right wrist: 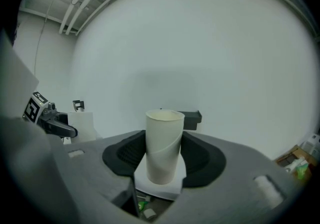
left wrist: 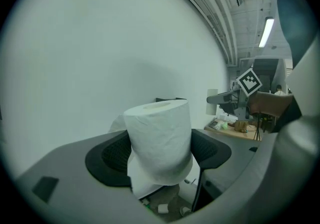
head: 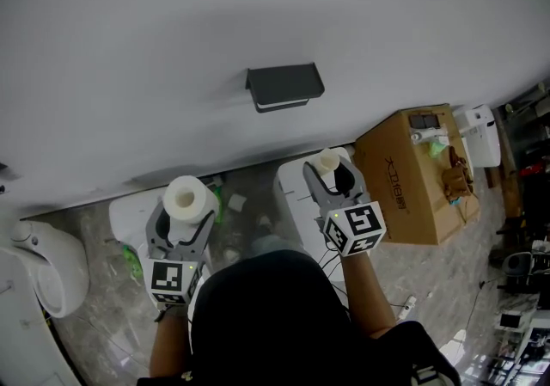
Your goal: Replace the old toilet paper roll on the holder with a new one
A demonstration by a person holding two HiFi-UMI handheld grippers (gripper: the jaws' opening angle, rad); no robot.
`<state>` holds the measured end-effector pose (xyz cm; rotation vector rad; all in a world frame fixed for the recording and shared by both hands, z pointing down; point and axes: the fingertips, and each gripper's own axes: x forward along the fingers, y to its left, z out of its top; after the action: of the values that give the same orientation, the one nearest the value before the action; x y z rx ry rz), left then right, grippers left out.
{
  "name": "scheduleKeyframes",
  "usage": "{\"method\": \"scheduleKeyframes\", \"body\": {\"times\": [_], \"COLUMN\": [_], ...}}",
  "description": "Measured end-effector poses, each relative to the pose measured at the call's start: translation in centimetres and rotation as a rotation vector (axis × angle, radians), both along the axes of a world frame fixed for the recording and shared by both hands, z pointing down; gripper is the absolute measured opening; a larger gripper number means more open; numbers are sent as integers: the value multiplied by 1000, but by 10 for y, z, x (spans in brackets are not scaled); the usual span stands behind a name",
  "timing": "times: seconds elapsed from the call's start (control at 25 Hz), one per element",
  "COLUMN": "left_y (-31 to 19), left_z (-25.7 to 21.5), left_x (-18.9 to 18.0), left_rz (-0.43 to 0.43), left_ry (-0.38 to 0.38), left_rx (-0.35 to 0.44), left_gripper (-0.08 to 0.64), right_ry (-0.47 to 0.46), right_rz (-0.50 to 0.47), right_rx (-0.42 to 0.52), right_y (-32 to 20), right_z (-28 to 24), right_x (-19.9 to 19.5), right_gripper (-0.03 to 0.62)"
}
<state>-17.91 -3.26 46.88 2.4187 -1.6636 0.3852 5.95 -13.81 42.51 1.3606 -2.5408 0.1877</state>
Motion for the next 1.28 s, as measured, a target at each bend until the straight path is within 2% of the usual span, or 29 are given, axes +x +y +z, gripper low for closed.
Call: {"method": "scheduleKeyframes", "body": {"times": [0.44,0.8,1.16,1.28], "left_y": [-61,-135,-197,-212], "left_z": [-9,-41,-88,-101], "left_x": [36,82,127,140], "left_rz": [96,172,212,235], "left_ry": [-13,-38,-9,-29], "left_rx": [18,93,184,206], "left_gripper": [376,376,376,371], "right_ry": [-23,-55,-70,-73], "right_rz": [34,66,68,79], "right_rx": [-30,-33,-21,-17], "right_y": [-20,-50,-74,-79], "right_z": [12,12,13,12], "right_x": [19,49,68,77], "right_gripper": [209,209,209,209]}}
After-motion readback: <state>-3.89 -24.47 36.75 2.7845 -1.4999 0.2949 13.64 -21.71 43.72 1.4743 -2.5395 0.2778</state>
